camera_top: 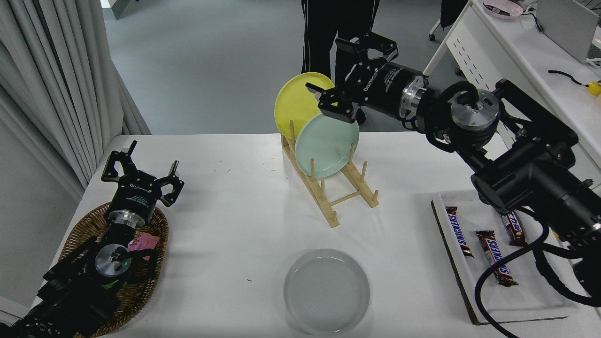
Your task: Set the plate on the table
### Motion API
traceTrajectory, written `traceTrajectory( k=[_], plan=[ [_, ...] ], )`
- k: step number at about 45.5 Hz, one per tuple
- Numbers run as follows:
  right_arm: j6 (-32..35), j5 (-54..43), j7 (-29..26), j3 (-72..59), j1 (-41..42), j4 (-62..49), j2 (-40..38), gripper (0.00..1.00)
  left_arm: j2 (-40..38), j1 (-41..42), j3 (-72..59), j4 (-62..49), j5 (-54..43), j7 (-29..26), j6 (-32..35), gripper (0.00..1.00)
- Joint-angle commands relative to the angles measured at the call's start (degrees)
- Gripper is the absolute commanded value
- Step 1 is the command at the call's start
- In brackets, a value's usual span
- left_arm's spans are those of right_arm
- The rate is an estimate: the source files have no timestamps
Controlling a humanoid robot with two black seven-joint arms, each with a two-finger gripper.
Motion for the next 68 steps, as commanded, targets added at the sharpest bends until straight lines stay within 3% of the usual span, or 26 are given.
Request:
traceTrajectory(
  k=[1, 8, 14, 23, 32, 37, 45, 68],
  plan=[
    [-2.4, -2.8, 8.5, 2.3, -3.6, -6.7, -2.1, 1.00, 0.0, 0.0, 0.0, 0.0, 0.0, 0.0, 0.0, 1.00],
    [-2.4, -3.0, 11.7, 2.9, -9.2, -7.9, -1.7, 1.00, 0.0, 0.0, 0.0, 0.0, 0.0, 0.0, 0.0, 1.00],
    [-2.3, -4.1, 17.7, 3.7, -14.9, -7.9, -1.3, 1.00, 0.0, 0.0, 0.0, 0.0, 0.0, 0.0, 0.0, 1.00],
    [-1.1, -9.5, 18.5, 7.3, -20.8, -7.5, -1.0, 1.00, 0.0, 0.0, 0.0, 0.0, 0.0, 0.0, 0.0, 1.00],
    [10.3, -15.9, 23.1, 8.8, -26.5, -6.2, 1.7, 1.00, 0.0, 0.0, 0.0, 0.0, 0.0, 0.0, 0.0, 1.00],
    [14.3, -19.0, 27.3, 8.8, -27.6, -6.8, 2.4, 1.00, 0.0, 0.0, 0.0, 0.0, 0.0, 0.0, 0.0, 1.00],
    [14.2, -21.8, 31.0, 8.6, -29.4, -7.0, 2.3, 1.00, 0.0, 0.0, 0.0, 0.0, 0.0, 0.0, 0.0, 1.00],
    [14.7, -23.0, 31.4, 7.8, -27.6, -15.8, 2.9, 1.00, 0.0, 0.0, 0.0, 0.0, 0.0, 0.0, 0.0, 1.00]
  ],
)
